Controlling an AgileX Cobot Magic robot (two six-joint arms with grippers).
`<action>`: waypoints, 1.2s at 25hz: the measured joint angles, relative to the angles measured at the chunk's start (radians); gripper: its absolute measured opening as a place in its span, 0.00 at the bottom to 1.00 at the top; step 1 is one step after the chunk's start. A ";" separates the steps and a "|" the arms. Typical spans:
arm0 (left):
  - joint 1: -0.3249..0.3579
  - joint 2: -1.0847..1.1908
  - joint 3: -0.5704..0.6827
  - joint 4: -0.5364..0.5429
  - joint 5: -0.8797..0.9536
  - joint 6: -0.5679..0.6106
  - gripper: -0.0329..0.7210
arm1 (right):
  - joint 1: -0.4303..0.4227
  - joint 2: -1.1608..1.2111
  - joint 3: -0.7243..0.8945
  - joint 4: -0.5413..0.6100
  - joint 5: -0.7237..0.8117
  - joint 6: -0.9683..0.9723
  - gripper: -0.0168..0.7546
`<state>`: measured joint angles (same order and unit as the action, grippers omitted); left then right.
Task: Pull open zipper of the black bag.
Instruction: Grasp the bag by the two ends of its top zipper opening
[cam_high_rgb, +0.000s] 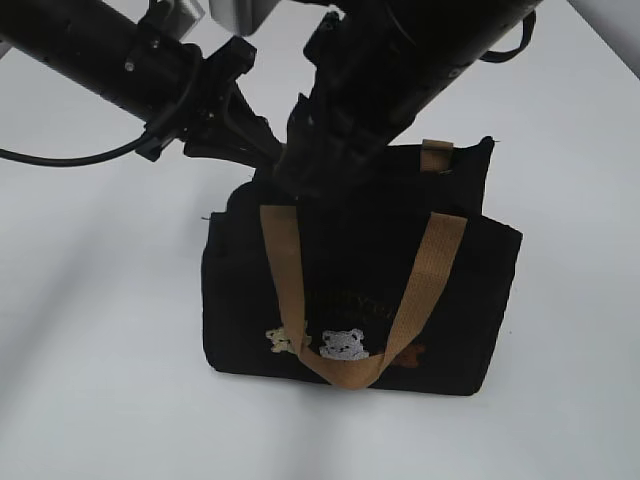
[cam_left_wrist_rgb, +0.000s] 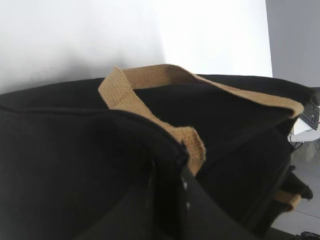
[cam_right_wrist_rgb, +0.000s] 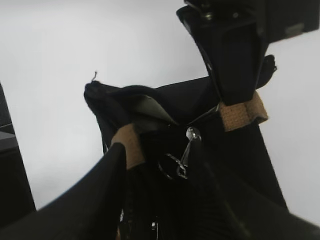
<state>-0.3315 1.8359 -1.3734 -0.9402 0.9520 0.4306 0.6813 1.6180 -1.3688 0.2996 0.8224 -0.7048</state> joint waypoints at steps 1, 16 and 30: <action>0.000 0.000 0.000 0.000 0.000 0.000 0.09 | 0.000 0.004 0.000 0.001 0.008 -0.008 0.45; 0.000 0.000 0.000 0.001 0.012 0.000 0.09 | -0.001 0.074 0.000 -0.115 -0.019 -0.014 0.44; 0.000 0.000 0.000 0.000 0.014 0.000 0.09 | -0.001 0.079 -0.004 -0.225 0.014 0.055 0.11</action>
<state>-0.3315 1.8359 -1.3734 -0.9405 0.9661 0.4306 0.6804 1.6968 -1.3729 0.0747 0.8365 -0.6500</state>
